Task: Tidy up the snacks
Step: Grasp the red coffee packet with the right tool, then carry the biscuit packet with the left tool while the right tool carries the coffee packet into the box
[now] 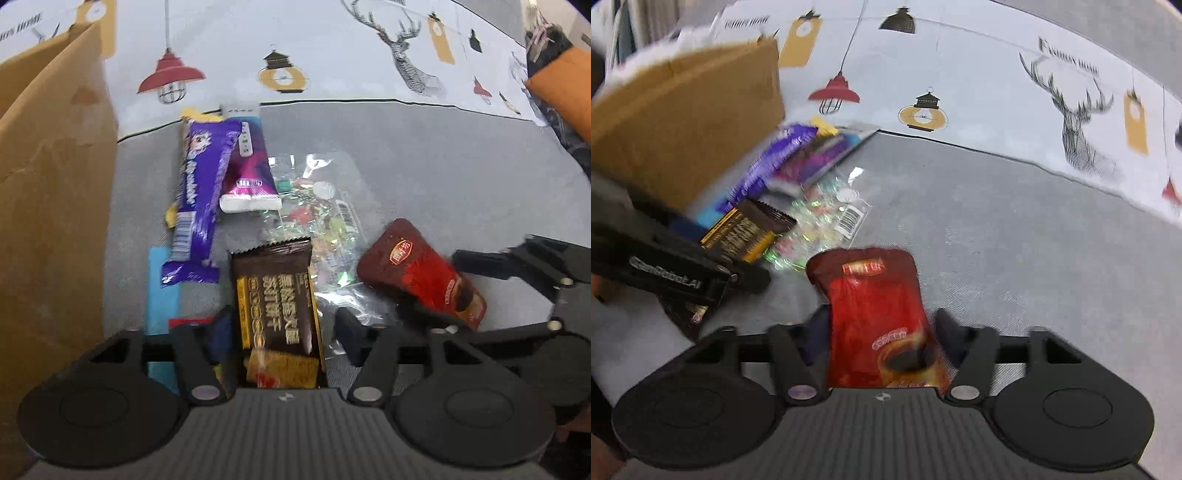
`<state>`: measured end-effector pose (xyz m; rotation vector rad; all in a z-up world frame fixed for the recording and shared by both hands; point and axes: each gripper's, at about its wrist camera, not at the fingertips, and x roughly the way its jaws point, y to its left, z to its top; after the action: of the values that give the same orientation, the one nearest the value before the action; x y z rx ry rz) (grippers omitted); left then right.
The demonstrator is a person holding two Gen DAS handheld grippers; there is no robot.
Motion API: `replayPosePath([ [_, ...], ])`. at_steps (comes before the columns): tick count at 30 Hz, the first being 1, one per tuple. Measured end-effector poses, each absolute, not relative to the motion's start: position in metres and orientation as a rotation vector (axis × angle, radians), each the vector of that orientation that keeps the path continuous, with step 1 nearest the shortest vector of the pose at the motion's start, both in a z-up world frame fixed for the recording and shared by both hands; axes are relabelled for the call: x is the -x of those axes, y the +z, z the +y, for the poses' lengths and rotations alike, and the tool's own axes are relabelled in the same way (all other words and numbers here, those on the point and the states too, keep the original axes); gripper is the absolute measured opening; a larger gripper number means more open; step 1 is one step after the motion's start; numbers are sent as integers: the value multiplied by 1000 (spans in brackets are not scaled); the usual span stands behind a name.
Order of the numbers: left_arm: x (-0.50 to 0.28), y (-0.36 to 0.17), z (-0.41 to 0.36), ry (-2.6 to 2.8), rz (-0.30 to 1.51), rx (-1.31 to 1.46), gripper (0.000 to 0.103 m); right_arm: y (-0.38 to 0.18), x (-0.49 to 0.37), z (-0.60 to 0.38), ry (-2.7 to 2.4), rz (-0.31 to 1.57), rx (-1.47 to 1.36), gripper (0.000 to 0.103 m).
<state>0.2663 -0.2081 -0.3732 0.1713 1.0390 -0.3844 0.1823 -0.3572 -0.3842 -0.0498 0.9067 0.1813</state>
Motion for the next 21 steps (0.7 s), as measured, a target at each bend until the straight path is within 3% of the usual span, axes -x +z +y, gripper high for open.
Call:
replayPosePath([
  [1,-265,-374,-210,-383,1026,-184,64,-389,-184,-360,196,907,39,74],
  [2,-264,-373,-209,-372,1017,-179,51,-392,-186,-365,207,905,1,74],
  [3,-266,-370,-205,-362,1022,-150,43,-391,-189,-369,214,910,-18,58],
  [4,-268,-367,-202,-366,1033,-115,43,-388,-191,-371,206,896,-27,47],
  [7,-266,-356,-198,-371,1028,-79,43,-382,-189,-384,185,903,-117,43],
  [21,-220,-261,-180,-480,900,8,43,-307,-145,-365,58,783,-250,43],
])
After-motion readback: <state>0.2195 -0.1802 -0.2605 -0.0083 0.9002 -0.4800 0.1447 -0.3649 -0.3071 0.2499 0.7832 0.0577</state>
